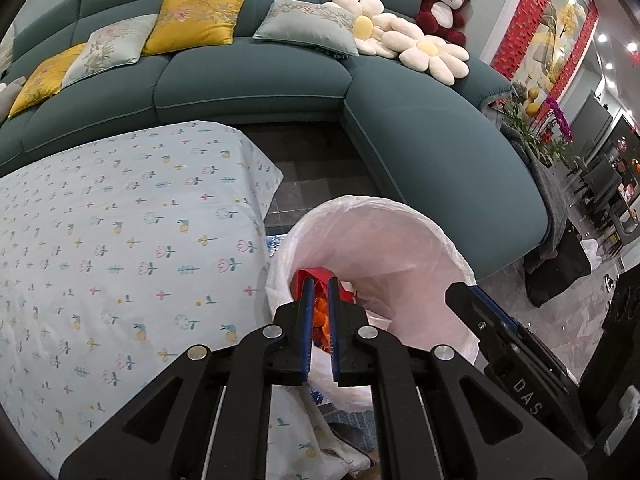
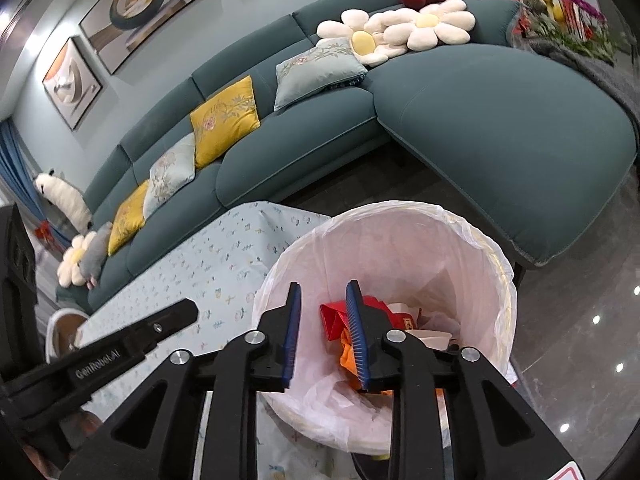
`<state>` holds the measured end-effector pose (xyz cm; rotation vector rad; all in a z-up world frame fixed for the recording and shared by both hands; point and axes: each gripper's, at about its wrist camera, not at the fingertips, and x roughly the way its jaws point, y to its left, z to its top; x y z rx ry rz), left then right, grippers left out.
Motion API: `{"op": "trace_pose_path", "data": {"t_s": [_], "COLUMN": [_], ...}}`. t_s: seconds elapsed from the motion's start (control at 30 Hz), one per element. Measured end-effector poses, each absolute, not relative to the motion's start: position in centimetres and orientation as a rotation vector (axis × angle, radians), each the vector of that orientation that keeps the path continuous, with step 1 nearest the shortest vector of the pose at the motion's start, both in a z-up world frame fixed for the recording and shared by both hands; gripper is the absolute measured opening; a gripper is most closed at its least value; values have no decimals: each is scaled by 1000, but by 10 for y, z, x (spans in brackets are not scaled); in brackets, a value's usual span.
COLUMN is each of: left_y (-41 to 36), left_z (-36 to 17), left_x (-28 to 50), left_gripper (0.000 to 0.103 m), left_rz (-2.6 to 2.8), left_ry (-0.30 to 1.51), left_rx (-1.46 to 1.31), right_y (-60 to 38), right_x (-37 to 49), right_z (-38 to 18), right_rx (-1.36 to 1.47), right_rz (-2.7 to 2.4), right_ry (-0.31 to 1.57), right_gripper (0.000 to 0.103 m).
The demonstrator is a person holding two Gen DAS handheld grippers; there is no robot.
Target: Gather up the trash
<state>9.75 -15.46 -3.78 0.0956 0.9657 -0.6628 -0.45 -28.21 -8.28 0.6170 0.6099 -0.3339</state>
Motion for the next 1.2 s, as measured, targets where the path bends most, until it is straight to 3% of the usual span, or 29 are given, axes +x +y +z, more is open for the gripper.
{"op": "trace_pose_path", "data": {"t_s": [0.07,0.13,0.2,0.33,0.57,0.67,0.9,1.1,1.2], "left_y": [-149,-143,-135,-119,-101,-95,-85,-80,-78], "left_z": [-36,-34,-33,-33,-38,-38,-42,-49,-52], "left_x": [95,92,90,84,71,65,57,56,54], "left_gripper": [6,10,26,35,49,60,68,82,84], "left_rz": [-652,-637,-620,-588,-535,-514,-477,-453,-439], "left_ry": [954,942,931,919,898,883,871,886,880], "left_rx": [102,115,118,114,157,172,201,195,205], "right_y": [-275,-269,-263,-250,-243,-235,-221,-218,-219], "right_x": [-5,-8,-12,-20,-30,-33,-40,-40,-36], "right_z": [-80,-78,-74,-70,-74,-74,-78,-79,-82], "right_rx": [584,565,529,452,436,402,362,345,358], "right_rz": [-343,-355,-382,-427,-475,-511,-568,-581,-574], "right_ry": [616,617,611,618,660,664,701,711,727], "right_gripper": [38,54,66,81,84,84,96,96,96]}}
